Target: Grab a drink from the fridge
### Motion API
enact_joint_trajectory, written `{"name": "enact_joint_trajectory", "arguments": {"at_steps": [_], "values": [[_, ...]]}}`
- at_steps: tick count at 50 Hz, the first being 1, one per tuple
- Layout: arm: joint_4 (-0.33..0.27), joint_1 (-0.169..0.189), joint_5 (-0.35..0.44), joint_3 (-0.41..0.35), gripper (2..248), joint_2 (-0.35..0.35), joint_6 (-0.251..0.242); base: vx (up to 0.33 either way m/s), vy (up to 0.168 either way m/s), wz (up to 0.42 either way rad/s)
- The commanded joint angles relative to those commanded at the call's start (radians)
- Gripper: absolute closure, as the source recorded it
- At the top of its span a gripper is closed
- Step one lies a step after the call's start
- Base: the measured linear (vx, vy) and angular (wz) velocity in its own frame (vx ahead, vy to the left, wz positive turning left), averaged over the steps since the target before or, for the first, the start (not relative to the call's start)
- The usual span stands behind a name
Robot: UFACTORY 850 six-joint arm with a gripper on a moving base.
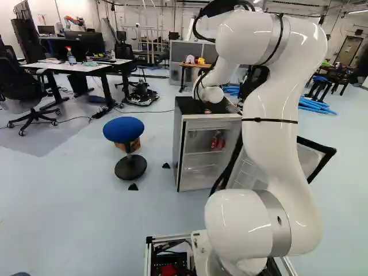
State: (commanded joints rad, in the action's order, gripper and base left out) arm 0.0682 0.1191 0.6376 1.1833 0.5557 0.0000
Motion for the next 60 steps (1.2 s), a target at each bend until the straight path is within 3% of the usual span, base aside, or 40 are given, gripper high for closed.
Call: {"name": "enact_joint_trajectory", "arguments": {"at_steps": [15,60], "values": [[-0.006,0.016,0.0,0.061,154,0.046,0.0,0.0,0.0,0.0],[-0.006,0.016,0.0,0.062,154,0.065,0.0,0.0,0.0,0.0]]}}
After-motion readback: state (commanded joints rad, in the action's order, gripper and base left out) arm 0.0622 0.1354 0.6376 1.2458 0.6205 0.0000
